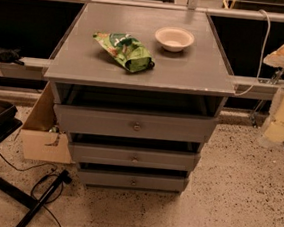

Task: Open bottom drawer

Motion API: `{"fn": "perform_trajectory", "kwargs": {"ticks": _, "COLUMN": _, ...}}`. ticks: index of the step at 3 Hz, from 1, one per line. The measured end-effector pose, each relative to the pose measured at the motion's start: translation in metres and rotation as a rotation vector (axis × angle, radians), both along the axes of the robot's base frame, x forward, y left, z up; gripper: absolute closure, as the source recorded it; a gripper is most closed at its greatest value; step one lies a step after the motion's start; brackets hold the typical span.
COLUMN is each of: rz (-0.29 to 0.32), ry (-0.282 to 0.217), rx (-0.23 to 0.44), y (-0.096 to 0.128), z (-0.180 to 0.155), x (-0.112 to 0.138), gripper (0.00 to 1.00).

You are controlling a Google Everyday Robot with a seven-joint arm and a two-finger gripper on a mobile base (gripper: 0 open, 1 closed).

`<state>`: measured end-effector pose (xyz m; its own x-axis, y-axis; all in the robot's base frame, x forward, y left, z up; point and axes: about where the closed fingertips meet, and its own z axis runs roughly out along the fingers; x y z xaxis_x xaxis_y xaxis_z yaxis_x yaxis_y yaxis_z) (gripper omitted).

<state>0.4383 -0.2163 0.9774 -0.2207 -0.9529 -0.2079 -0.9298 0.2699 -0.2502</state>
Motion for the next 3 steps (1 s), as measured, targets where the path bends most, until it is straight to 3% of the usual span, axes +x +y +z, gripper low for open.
{"fn": "perform_trajectory", "kwargs": {"ticks": 1, "rz": 0.0, "ry": 0.0, "rx": 0.0, "y": 0.0, "z": 0.0, "x": 0.0, "gripper": 0.0}}
{"fn": "perform_trajectory", "kwargs": {"ticks": 2, "rz": 0.049, "ry": -0.002, "rx": 0.026, "y": 0.015, "z": -0.012, "x": 0.004, "gripper": 0.0}}
{"fn": "perform_trajectory", "kwargs": {"ticks": 3, "rz": 0.1, "ry": 0.029, "rx": 0.081, "y": 0.034, "z": -0.066, "x": 0.004, "gripper": 0.0}}
